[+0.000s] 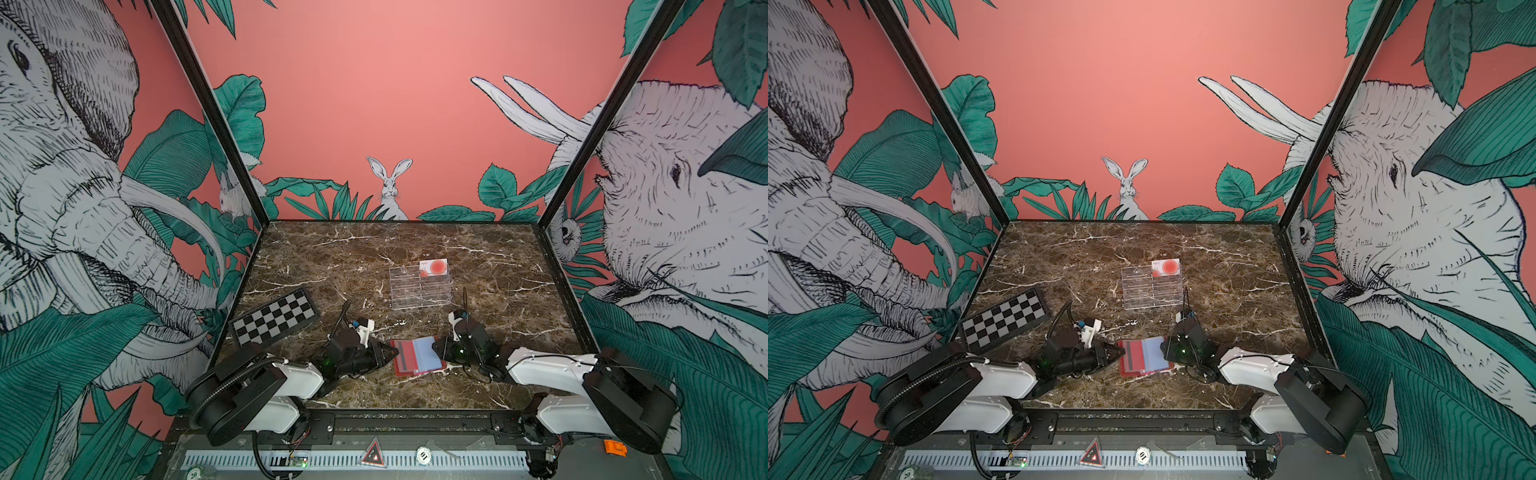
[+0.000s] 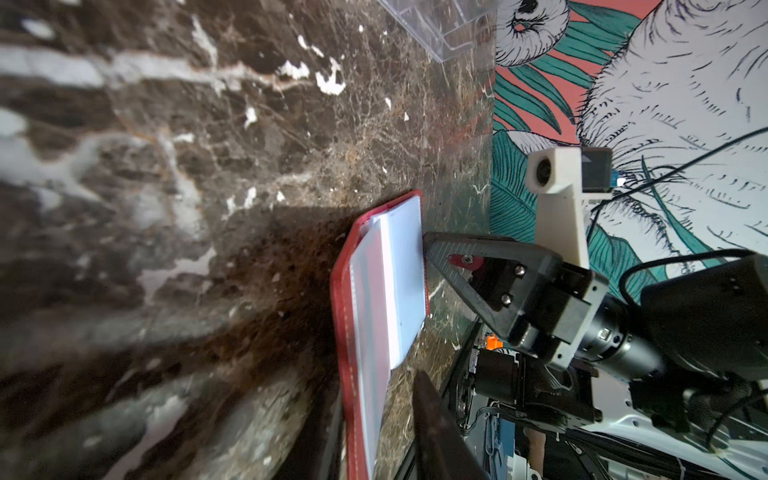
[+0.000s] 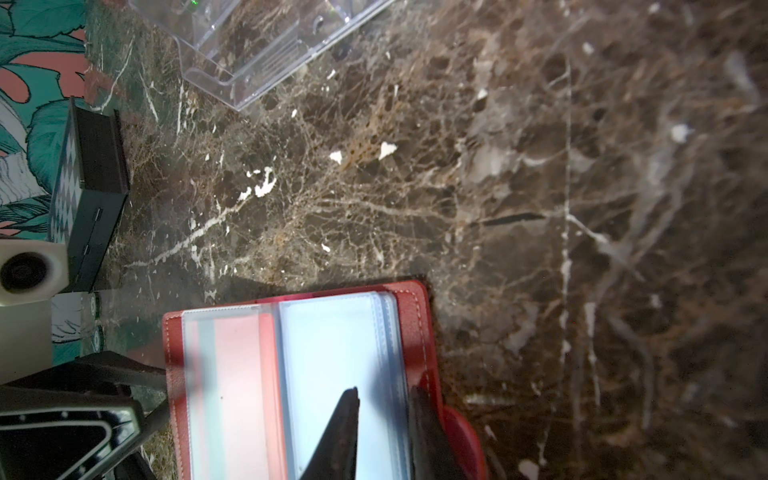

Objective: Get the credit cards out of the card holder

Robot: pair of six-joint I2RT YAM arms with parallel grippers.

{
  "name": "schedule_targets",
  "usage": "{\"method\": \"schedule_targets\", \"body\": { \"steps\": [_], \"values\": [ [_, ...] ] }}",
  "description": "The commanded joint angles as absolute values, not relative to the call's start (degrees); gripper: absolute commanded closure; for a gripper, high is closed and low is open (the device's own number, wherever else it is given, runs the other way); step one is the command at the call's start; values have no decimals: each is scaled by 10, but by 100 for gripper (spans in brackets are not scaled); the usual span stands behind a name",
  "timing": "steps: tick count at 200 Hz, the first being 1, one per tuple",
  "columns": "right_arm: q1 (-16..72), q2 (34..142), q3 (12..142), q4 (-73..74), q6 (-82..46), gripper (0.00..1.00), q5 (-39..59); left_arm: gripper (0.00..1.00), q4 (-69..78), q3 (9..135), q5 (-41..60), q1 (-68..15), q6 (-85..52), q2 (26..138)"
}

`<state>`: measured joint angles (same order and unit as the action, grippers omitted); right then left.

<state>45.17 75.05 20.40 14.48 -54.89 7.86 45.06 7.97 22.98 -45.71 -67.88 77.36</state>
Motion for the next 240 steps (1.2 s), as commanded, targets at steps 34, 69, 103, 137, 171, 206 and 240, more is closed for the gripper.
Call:
{"method": "schedule_targets", "body": {
  "steps": [34,69,103,137,171,206,240],
  "values": [
    [456,759,195,127,-549,79,75,81,424,97,234,-460,-656,791],
    [456,760,192,131,-549,79,77,99,426,103,242,-460,-652,799],
    [457,762,191,131,-549,80,80,100,406,105,237,-460,-648,768],
    [459,769,193,135,-552,80,86,100,400,121,244,-460,-640,740],
    [464,775,194,142,-556,81,88,100,403,142,252,-466,-628,739],
    [473,787,199,147,-556,81,88,100,440,150,260,-470,-628,775],
    [477,797,199,154,-559,82,89,100,480,156,267,-476,-638,813]
  ]
}}
